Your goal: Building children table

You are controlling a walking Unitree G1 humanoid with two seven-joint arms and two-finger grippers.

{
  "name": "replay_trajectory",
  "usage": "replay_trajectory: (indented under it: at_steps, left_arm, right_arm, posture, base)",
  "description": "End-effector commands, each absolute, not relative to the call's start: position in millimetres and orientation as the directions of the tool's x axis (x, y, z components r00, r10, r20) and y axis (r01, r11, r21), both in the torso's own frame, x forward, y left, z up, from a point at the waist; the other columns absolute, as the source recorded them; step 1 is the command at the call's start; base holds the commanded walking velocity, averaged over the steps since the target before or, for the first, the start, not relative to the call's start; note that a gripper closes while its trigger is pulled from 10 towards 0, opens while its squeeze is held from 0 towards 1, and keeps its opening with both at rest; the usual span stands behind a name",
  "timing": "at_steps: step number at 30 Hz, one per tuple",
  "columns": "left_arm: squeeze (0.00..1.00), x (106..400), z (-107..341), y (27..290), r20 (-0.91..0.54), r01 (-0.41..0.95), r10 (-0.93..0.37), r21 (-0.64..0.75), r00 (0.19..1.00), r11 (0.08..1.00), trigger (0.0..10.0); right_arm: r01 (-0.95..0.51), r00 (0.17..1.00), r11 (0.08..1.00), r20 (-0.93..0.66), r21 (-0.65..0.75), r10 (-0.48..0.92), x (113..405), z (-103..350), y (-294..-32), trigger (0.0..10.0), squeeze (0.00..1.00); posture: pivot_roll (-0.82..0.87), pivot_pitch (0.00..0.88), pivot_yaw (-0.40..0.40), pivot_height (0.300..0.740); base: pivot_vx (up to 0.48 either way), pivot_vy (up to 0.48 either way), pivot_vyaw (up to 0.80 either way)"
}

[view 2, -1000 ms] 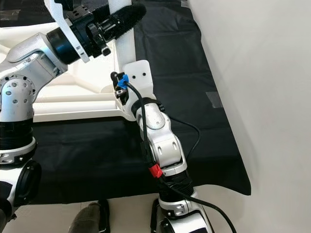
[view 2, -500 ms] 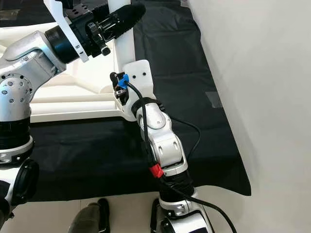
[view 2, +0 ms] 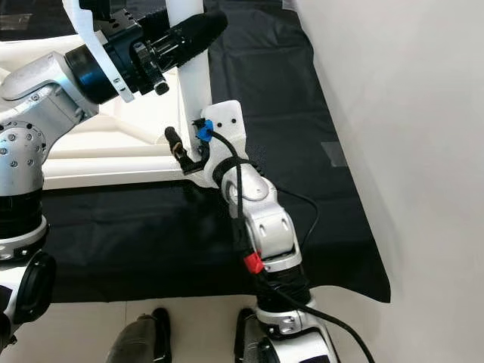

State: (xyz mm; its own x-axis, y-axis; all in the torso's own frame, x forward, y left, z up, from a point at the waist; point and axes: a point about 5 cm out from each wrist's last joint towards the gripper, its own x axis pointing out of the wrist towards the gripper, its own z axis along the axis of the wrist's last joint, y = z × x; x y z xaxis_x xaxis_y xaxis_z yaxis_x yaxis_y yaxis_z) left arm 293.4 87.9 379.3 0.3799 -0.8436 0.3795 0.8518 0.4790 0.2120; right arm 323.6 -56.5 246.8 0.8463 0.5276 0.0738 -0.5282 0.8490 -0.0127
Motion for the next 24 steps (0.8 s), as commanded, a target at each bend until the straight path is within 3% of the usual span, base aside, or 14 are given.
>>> replay_trajectory:
  at_steps: [1,4,5,6,7,9,10,11,13,20,21,22,23,24]
  left_arm:
    - [0.0,284,367,72,0.303,0.906,-0.909,0.221,0.287,0.36,0.0]
    - [0.0,283,367,72,0.3,0.908,-0.912,0.226,0.281,0.354,0.0]
    - [0.0,283,366,71,0.298,0.908,-0.913,0.227,0.278,0.351,0.0]
    - [0.0,283,366,71,0.298,0.908,-0.913,0.227,0.278,0.351,0.0]
    - [0.0,283,366,70,0.295,0.909,-0.915,0.229,0.275,0.348,0.0]
    - [0.0,282,365,69,0.293,0.911,-0.917,0.23,0.27,0.342,0.0]
    - [0.0,282,365,69,0.293,0.911,-0.917,0.23,0.27,0.342,0.0]
    - [0.0,282,365,69,0.29,0.912,-0.919,0.233,0.266,0.337,0.0]
    - [0.0,282,365,68,0.286,0.914,-0.922,0.235,0.261,0.332,0.0]
    - [0.0,279,365,68,0.281,0.915,-0.926,0.241,0.253,0.323,0.0]
    - [0.0,279,365,68,0.28,0.915,-0.927,0.243,0.251,0.322,0.0]
    - [0.0,278,365,68,0.279,0.915,-0.927,0.244,0.25,0.32,0.0]
    - [0.0,278,365,68,0.277,0.915,-0.928,0.246,0.249,0.319,0.0]
    - [0.0,278,365,68,0.277,0.915,-0.928,0.246,0.249,0.319,0.0]
  right_arm:
    - [-0.57,0.82,0.821,0.061,0.013,0.569,326,249,-54,10.0,1.0]
    - [-0.653,0.756,0.757,0.093,0.028,0.648,327,260,-58,10.0,1.0]
    - [-0.7,0.711,0.713,0.125,0.033,0.692,329,269,-61,10.0,0.55]
    - [-0.7,0.711,0.713,0.125,0.033,0.692,329,269,-61,10.0,0.55]
    - [-0.759,0.644,0.65,0.15,0.008,0.75,329,278,-65,10.0,0.0]
    - [-0.843,0.518,0.533,0.165,-0.069,0.839,329,290,-72,10.0,0.0]
    - [-0.843,0.518,0.533,0.165,-0.069,0.839,329,290,-72,10.0,0.0]
    - [-0.894,0.407,0.425,0.14,-0.14,0.903,326,293,-75,10.0,0.0]
    - [-0.928,0.316,0.332,0.117,-0.169,0.942,324,293,-75,10.0,0.0]
    - [-0.965,0.141,0.158,0.094,-0.209,0.986,323,294,-71,10.0,0.0]
    - [-0.969,0.11,0.126,0.088,-0.211,0.99,323,294,-70,7.8,0.0]
    - [-0.971,0.091,0.107,0.084,-0.213,0.992,324,294,-70,7.8,0.0]
    - [-0.971,0.089,0.103,0.072,-0.215,0.993,326,293,-70,0.0,0.0]
    - [-0.971,0.089,0.103,0.072,-0.215,0.993,326,293,-70,0.0,0.0]
  posture:
    - [0.09,0.288,-0.009,0.74]
    - [0.09,0.286,-0.007,0.74]
    - [0.09,0.286,-0.007,0.74]
    - [0.09,0.286,-0.007,0.74]
    - [0.09,0.285,-0.007,0.74]
    - [0.09,0.286,-0.007,0.74]
    - [0.09,0.286,-0.007,0.74]
    - [0.09,0.286,-0.007,0.74]
    - [0.09,0.284,-0.005,0.74]
    - [0.1,0.284,-0.002,0.74]
    - [0.1,0.285,-0.002,0.74]
    - [0.1,0.285,-0.001,0.74]
    - [0.11,0.287,0.002,0.74]
    - [0.11,0.287,0.002,0.74]
  base:
    - [0.0,0.0,0.0]
    - [0.0,0.0,0.0]
    - [0.0,0.0,0.0]
    - [0.0,0.0,0.0]
    - [0.0,0.0,0.0]
    - [0.0,0.0,0.0]
    - [0.0,0.0,0.0]
    - [0.0,0.0,0.0]
    - [0.0,0.0,0.0]
    - [0.0,0.0,0.0]
    - [0.0,0.0,0.0]
    - [0.0,0.0,0.0]
    - [0.0,0.0,0.0]
    - [0.0,0.0,0.0]
